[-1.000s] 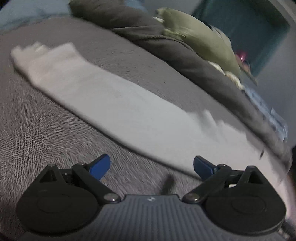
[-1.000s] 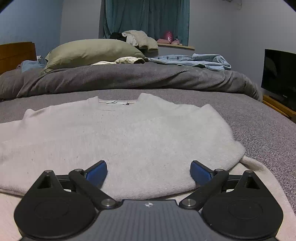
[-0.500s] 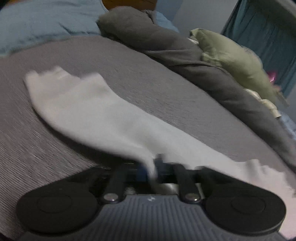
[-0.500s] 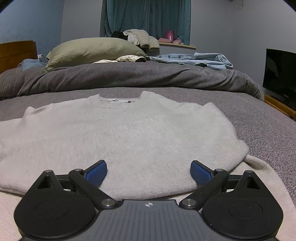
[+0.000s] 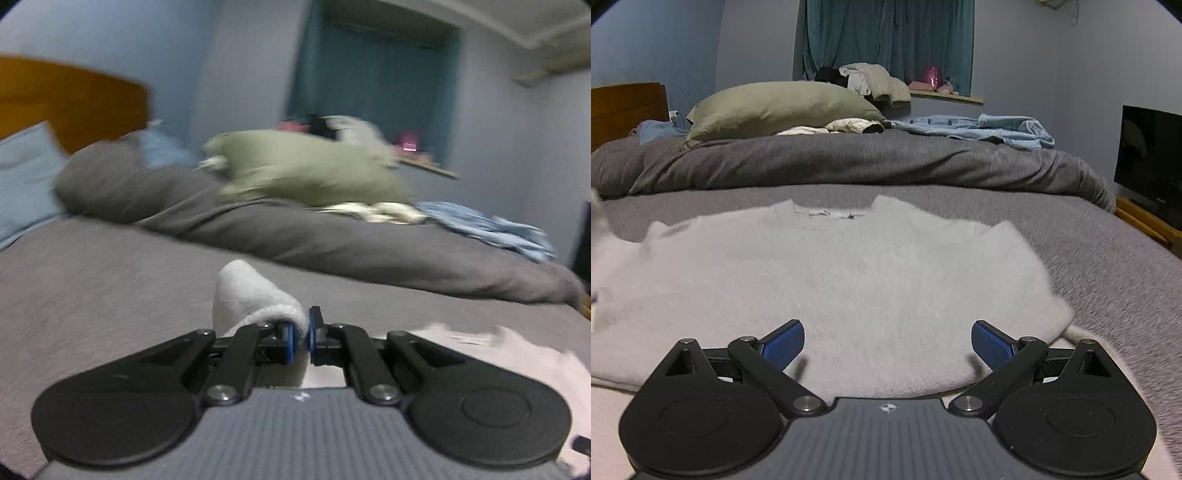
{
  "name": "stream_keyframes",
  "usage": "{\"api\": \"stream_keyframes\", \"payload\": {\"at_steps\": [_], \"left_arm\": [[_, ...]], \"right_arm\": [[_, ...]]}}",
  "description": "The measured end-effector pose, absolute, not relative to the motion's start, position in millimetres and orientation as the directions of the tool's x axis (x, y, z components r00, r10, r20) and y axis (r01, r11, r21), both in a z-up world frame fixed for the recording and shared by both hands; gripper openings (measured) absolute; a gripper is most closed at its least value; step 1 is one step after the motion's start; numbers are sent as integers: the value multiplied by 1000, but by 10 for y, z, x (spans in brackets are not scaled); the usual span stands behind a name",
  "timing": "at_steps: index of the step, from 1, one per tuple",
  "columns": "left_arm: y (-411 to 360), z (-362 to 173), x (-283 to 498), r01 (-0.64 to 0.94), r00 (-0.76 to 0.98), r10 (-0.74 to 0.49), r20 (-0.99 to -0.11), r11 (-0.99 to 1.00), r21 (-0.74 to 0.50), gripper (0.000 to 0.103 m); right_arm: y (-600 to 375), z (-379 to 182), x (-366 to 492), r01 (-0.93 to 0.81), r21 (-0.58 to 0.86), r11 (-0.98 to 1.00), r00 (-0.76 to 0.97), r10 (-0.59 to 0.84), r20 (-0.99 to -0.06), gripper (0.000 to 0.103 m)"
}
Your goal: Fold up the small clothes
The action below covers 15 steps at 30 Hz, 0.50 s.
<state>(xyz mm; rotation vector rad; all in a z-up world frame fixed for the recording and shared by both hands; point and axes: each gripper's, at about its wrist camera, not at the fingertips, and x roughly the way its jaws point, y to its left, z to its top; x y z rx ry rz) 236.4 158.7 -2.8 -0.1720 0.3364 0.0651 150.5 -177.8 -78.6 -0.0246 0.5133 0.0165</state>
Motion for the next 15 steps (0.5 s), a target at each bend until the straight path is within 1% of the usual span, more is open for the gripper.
{"api": "stream_keyframes", "payload": {"at_steps": [3,6,8,9,10,11,13,14,15], "left_arm": [[1037,63,2244,37,946,-69,-317,994,-107,1],[464,50,2091,156,931,-166,-324,986,-57,1],[73,-67,2009,246,898,-238,-370,969,-24,1],[-105,-138,1936,273,887,-251,-389,962,2,4],[-273,-254,1897,304,867,-263,-423,952,31,4],[-391,-332,1850,323,846,-272,-459,946,35,5],[-457,-549,1865,335,789,-280,-547,942,2,24],[-439,-632,1853,327,764,-280,-581,945,-25,44],[-397,-687,1805,312,752,-274,-599,949,-42,57]], "right_arm": [[-1763,-471,1374,-92,-42,995,845,55,-531,98],[-1736,-40,1182,-218,-131,967,840,117,-530,99],[-1763,219,1018,-251,-202,947,844,112,-525,102],[-1798,299,960,-248,-209,946,840,102,-533,102],[-1857,365,901,-233,-197,952,835,92,-543,102],[-1913,400,855,-214,-173,961,831,86,-549,102],[-2028,406,774,-165,-95,982,827,85,-556,101],[-2051,393,761,-154,-63,986,823,93,-561,100],[-2048,372,765,-154,-44,987,815,101,-570,98]]}}
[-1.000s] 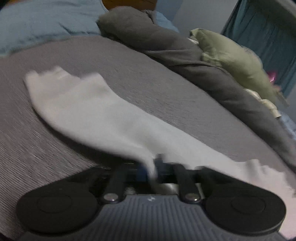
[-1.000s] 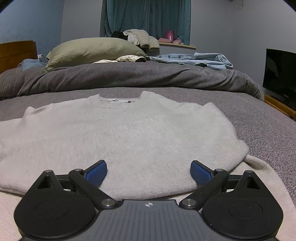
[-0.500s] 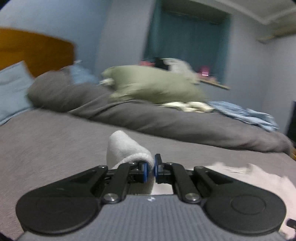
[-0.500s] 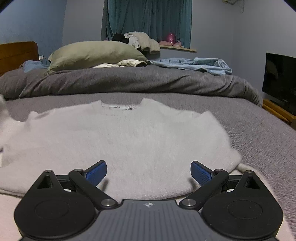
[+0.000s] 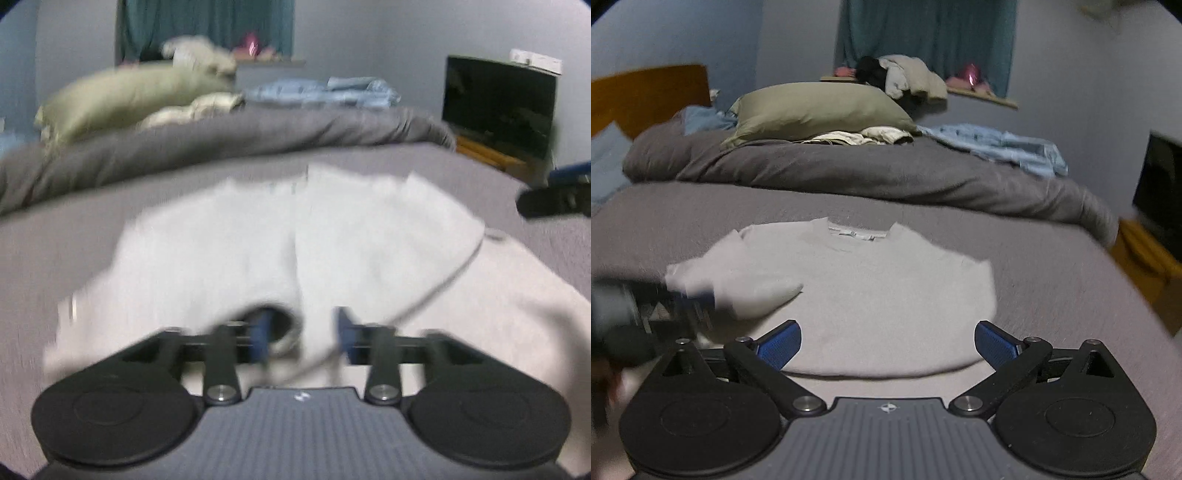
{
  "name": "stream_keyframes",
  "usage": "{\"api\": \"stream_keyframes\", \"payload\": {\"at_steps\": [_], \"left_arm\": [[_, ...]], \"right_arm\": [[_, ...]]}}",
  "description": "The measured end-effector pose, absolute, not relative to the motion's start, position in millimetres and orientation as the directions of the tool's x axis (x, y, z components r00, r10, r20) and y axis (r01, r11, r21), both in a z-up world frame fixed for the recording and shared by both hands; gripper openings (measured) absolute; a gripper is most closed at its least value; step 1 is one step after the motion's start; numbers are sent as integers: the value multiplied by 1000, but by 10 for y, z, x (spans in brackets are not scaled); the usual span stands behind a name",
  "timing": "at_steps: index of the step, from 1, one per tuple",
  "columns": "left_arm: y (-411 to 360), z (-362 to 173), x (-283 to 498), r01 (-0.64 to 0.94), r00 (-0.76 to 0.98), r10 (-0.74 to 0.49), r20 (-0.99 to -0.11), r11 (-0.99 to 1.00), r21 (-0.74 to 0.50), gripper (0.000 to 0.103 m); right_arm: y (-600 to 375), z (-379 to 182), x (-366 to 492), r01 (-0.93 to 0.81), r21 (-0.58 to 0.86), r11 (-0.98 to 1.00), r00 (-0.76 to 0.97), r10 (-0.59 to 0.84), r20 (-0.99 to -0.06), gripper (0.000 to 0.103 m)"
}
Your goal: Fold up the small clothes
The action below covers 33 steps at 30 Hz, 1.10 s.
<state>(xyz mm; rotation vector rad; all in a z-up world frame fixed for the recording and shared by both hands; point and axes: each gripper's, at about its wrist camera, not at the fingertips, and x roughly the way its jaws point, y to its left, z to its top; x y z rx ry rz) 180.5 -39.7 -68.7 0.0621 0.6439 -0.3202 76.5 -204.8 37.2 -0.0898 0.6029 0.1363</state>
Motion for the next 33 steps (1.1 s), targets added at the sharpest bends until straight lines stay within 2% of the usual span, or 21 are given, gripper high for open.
{"api": "stream_keyframes", "payload": {"at_steps": [2,4,8,10,11,12,15,20,25,29,33], "left_arm": [[-235,-755,1673,267,768,-236,-595,963,-37,65],[-24,-832,1533,220,777,-200,-597,975,-40,65],[531,-1025,1418,108,764,-141,-629,990,-90,65],[763,-1148,1388,62,745,-145,-651,987,-150,65],[835,-1183,1352,66,751,-161,-640,983,-170,66],[877,-1251,1319,77,763,-162,-626,984,-160,72],[883,-1418,1158,143,804,-178,-568,984,-107,73],[1035,-1507,1233,144,789,-241,-565,967,-211,75],[1014,-1505,1218,147,797,-229,-559,971,-188,76],[1025,-1545,1266,151,796,-238,-557,968,-198,77],[1040,-1543,1276,155,794,-244,-556,967,-202,78]], "right_arm": [[-1983,343,759,-175,-48,983,811,116,-574,97],[-1869,332,737,-223,-70,972,820,148,-553,97],[-1371,259,681,-384,-174,907,820,248,-517,87],[-1066,206,662,-460,-220,860,803,297,-516,78],[-919,190,675,-488,-234,841,794,317,-518,70],[-734,160,679,-524,-249,815,781,341,-524,61],[-236,153,713,-618,-280,735,736,416,-534,48],[433,15,730,-713,-325,621,682,505,-529,46],[953,-291,1041,-766,-301,568,612,501,-612,45],[1190,-494,1354,-792,-288,538,566,471,-676,45],[1482,-730,1485,-793,-388,470,574,365,-733,45]]}}
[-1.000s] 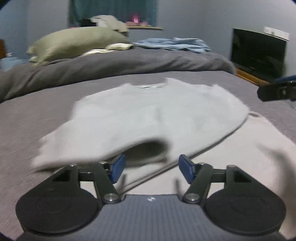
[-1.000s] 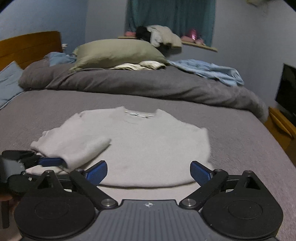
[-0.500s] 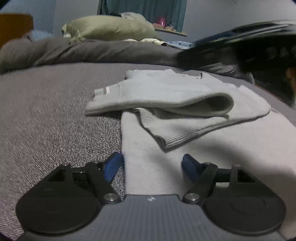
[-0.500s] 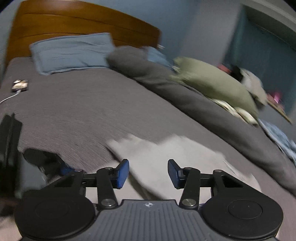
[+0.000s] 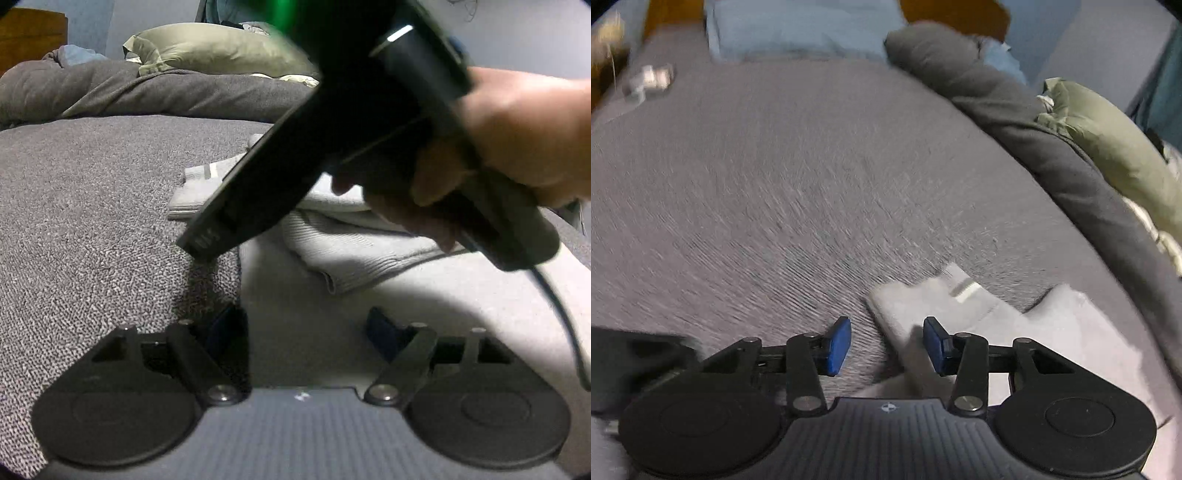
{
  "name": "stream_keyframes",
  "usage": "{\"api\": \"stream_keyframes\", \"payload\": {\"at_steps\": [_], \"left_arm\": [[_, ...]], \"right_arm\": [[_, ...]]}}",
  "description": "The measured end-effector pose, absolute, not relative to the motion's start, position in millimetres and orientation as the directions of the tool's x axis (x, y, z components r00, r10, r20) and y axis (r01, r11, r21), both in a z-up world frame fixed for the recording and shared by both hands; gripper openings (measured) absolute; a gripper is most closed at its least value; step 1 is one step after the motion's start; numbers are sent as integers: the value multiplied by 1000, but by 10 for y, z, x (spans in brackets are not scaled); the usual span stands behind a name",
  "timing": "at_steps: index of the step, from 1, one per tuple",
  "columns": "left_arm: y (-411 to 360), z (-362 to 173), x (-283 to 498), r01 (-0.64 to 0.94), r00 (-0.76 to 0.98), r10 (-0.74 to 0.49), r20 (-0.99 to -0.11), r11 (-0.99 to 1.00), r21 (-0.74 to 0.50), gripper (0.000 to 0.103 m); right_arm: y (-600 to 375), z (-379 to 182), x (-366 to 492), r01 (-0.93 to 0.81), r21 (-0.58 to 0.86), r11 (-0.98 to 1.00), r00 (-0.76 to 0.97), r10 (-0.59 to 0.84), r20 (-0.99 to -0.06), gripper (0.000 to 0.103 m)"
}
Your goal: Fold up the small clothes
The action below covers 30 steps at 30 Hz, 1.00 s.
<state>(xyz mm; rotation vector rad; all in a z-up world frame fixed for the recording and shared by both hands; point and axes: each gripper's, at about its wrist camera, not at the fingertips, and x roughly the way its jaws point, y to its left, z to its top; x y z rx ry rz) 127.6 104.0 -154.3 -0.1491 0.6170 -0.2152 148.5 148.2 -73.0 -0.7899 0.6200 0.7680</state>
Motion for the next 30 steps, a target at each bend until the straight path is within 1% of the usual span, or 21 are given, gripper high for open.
{"api": "stream_keyframes", "payload": {"at_steps": [1,2,3,5,8,12,17,20,23,27,30], "left_arm": [[1043,-1551,1282,156,794,-244,-557,967,-201,78],[1041,-1538,1286,156,794,-244,-557,967,-201,78],[1045,-1542,1290,156,794,-245,-556,967,-202,78],[1039,-1538,1282,156,794,-244,-557,967,-201,78],[1036,-1524,1278,156,795,-240,-558,968,-195,78],[1034,-1517,1289,156,795,-235,-559,970,-187,79],[1013,-1503,1264,156,796,-230,-561,972,-177,79],[1000,-1482,1279,156,796,-226,-562,973,-170,79],[994,-1476,1289,156,796,-223,-563,974,-166,79],[982,-1471,1303,155,796,-217,-565,975,-157,79],[971,-1475,1304,154,795,-216,-567,976,-155,79]], "right_arm": [[1513,-777,1518,-784,-414,463,588,336,-736,45],[1515,-796,1540,-783,-417,462,587,329,-739,30],[1501,-792,1546,-775,-417,475,597,332,-731,6],[1411,-716,1552,-734,-404,545,634,338,-696,6],[1103,-471,1494,-660,-308,685,687,383,-617,6],[618,-165,1355,-494,-223,841,786,322,-527,6],[-229,187,1151,-220,-99,971,885,156,-439,6],[-810,258,975,-48,19,999,898,51,-438,6],[-1342,141,773,118,80,990,891,-69,-448,6],[-1810,-155,595,266,93,959,848,-187,-497,6],[-2082,-362,510,346,118,931,810,-233,-538,6]]}}
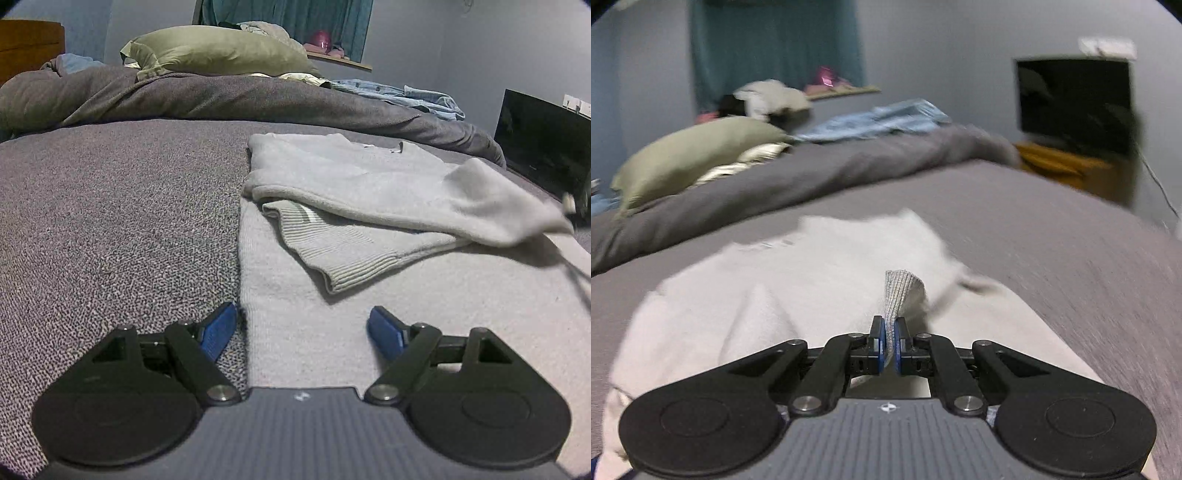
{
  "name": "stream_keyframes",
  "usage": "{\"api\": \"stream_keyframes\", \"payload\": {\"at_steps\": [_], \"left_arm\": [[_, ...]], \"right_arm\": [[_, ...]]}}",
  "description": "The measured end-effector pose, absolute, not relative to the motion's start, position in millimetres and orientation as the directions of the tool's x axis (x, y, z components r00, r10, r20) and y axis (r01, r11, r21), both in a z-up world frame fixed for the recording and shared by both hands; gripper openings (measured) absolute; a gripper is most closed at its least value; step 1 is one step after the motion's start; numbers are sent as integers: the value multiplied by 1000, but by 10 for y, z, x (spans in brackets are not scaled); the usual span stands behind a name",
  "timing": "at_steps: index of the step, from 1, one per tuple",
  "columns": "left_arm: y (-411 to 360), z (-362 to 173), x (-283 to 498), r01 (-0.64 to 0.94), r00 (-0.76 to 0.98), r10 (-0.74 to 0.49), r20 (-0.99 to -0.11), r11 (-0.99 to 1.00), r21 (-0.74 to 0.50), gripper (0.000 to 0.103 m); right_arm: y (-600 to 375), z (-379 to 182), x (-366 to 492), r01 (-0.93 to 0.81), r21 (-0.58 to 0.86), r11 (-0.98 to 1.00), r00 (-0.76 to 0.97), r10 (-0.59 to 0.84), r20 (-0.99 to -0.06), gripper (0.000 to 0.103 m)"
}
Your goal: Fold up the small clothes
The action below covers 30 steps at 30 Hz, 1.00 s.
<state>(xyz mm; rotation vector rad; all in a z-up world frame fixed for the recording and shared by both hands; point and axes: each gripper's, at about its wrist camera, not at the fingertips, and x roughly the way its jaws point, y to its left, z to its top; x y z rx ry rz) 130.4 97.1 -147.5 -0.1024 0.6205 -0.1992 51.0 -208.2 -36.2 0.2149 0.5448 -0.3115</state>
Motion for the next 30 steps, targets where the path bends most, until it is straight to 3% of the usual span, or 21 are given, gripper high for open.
{"api": "stream_keyframes", "payload": {"at_steps": [3,5,7,8,9,10,16,20,24,25,27,30], "left_arm": [[966,-1480,1301,155,795,-215,-567,976,-153,80],[968,-1483,1303,155,795,-214,-567,976,-151,80],[970,-1483,1303,155,795,-215,-567,976,-153,80],[971,-1483,1302,156,795,-216,-567,976,-154,80],[970,-1485,1301,156,795,-217,-567,976,-154,80],[971,-1483,1298,156,795,-217,-567,976,-155,80],[981,-1474,1288,156,795,-221,-565,974,-162,80],[984,-1475,1282,155,794,-224,-565,974,-167,80],[999,-1478,1278,156,794,-229,-564,972,-175,80],[997,-1479,1280,156,794,-230,-564,972,-176,80],[996,-1480,1280,156,793,-230,-564,972,-176,80],[991,-1480,1278,156,794,-227,-564,973,-173,80]], "right_arm": [[-2237,-591,483,392,126,911,783,-259,-566,7],[-2307,-679,442,394,144,907,774,-243,-584,14],[-2403,-744,397,415,196,888,773,-231,-591,28],[-2441,-766,373,432,217,876,774,-236,-587,48],[-2496,-769,396,435,248,866,781,-226,-582,62],[-2555,-785,415,436,279,856,788,-213,-577,63],[-2781,-718,834,354,263,897,804,-149,-575,62],[-2909,-655,1147,190,257,947,769,19,-639,64],[-3020,-704,1317,136,238,962,728,65,-682,62],[-3054,-743,1324,133,280,951,721,101,-685,56],[-3080,-784,1277,110,335,936,731,152,-665,10],[-3072,-712,1045,93,325,941,816,115,-566,9]]}}
